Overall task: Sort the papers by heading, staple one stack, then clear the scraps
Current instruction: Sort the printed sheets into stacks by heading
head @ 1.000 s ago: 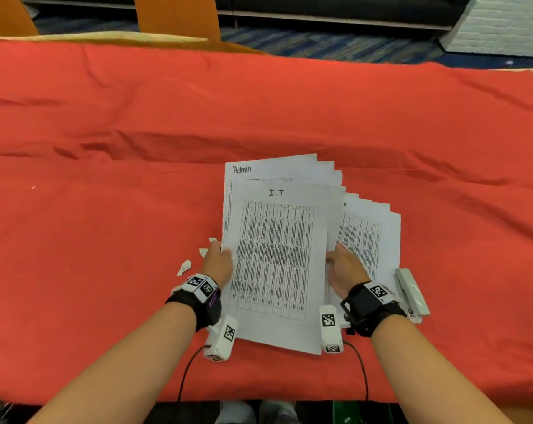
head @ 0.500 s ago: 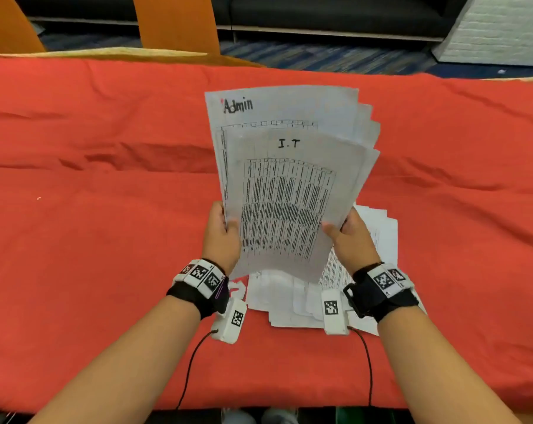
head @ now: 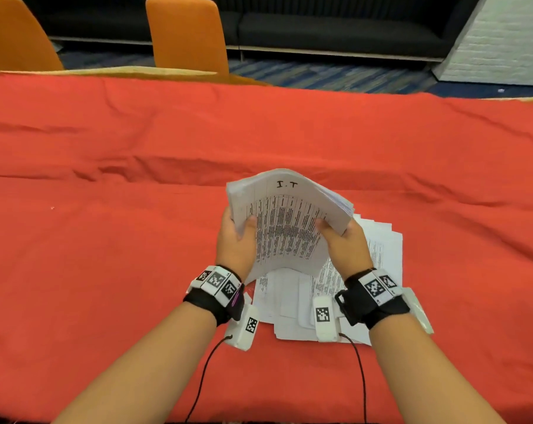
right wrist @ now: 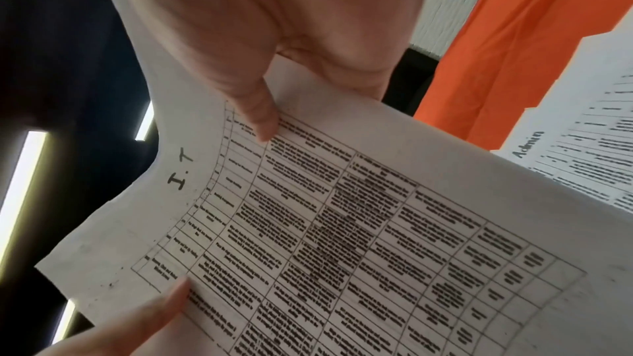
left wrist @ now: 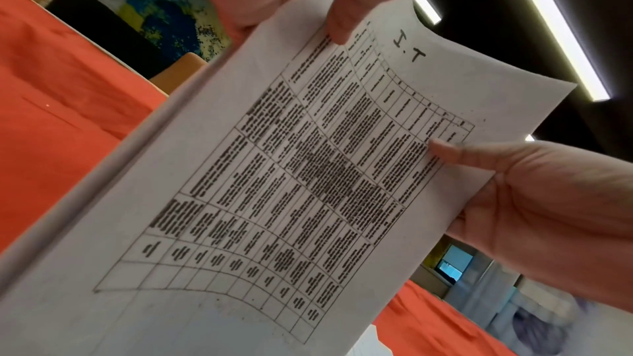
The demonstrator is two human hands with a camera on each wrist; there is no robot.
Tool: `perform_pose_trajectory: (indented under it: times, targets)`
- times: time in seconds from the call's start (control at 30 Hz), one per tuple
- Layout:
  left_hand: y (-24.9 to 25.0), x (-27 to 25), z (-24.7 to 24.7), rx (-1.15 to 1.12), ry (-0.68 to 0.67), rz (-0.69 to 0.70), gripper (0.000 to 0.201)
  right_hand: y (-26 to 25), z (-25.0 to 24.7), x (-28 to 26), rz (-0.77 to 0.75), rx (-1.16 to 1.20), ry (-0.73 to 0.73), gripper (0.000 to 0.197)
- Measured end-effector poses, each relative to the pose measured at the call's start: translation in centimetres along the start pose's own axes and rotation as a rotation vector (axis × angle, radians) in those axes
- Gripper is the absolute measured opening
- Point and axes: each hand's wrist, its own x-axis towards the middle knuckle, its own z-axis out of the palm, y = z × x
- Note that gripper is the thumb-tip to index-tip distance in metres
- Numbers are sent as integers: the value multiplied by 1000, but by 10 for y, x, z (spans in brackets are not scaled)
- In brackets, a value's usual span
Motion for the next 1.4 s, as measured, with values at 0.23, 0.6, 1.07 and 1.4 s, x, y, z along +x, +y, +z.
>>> perform_pose_trajectory:
  times: [0.23,0.6,1.07,1.4]
  targets:
    - [-1,-5,-10,-78,-33,-10,33,5,-9,-1,80,39,-74,37]
    - [28,-1,-18,-96,88,127,37,-7,-4,-2,86,-33,-127,28]
    - [47,14,-10,-144,177,40,16,-3,0,0,128,-5,-154,29]
    - [48,12,-11,-137,39,64,24,-8,4,1,61,-22,-37,19]
